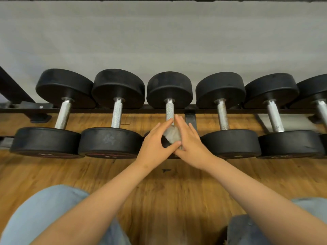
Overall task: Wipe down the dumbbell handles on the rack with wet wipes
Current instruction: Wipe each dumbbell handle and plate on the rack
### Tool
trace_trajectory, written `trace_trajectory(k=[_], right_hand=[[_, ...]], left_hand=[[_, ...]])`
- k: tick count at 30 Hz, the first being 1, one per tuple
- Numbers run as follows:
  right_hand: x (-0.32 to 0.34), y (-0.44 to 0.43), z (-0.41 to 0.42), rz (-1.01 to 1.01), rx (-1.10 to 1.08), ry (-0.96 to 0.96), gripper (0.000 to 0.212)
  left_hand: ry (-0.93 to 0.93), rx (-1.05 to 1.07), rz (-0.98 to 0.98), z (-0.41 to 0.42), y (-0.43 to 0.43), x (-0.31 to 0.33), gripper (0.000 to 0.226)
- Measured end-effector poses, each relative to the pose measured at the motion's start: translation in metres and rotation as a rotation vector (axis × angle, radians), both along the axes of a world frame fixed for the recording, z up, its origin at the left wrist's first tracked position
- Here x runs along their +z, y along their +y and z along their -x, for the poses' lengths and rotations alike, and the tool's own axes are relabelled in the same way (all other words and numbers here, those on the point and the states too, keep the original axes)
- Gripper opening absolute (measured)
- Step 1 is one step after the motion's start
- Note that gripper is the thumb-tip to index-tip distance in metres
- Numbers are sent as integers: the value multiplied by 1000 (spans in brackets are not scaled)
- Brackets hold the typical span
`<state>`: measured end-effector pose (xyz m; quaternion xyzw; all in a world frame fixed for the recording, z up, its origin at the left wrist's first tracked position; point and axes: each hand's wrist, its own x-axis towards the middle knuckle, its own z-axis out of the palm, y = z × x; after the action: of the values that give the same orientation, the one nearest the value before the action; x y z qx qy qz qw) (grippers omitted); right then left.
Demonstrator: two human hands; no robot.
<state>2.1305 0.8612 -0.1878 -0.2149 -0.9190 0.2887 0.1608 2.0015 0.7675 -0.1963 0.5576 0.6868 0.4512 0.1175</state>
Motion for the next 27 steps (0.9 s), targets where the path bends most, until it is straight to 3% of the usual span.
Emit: trace_trajectory(k=[5, 10, 13, 16, 19, 21, 27], right_hand=[[-7, 13, -2, 12, -1, 12, 97], [-12, 20, -4, 72, 99, -41, 121], [-4, 24, -6, 354, 81, 36, 107], [-2, 22, -2, 553, -82, 155, 85], [-13, 10, 12, 466, -291, 288, 46], [-20, 1, 20, 392, -409, 402, 32], [-26, -5, 28, 278, -494, 506, 40]], left_hand=[[140, -29, -66, -3, 9, 1, 56], [176, -33, -101, 2, 7, 1, 34], [188, 24, -149, 13, 5, 3, 26], [247, 161, -184, 31, 1, 6, 23], [399, 115, -168, 28, -4, 4, 39], [503, 38, -135, 12, -4, -3, 46], [510, -119, -6, -15, -18, -29, 58]])
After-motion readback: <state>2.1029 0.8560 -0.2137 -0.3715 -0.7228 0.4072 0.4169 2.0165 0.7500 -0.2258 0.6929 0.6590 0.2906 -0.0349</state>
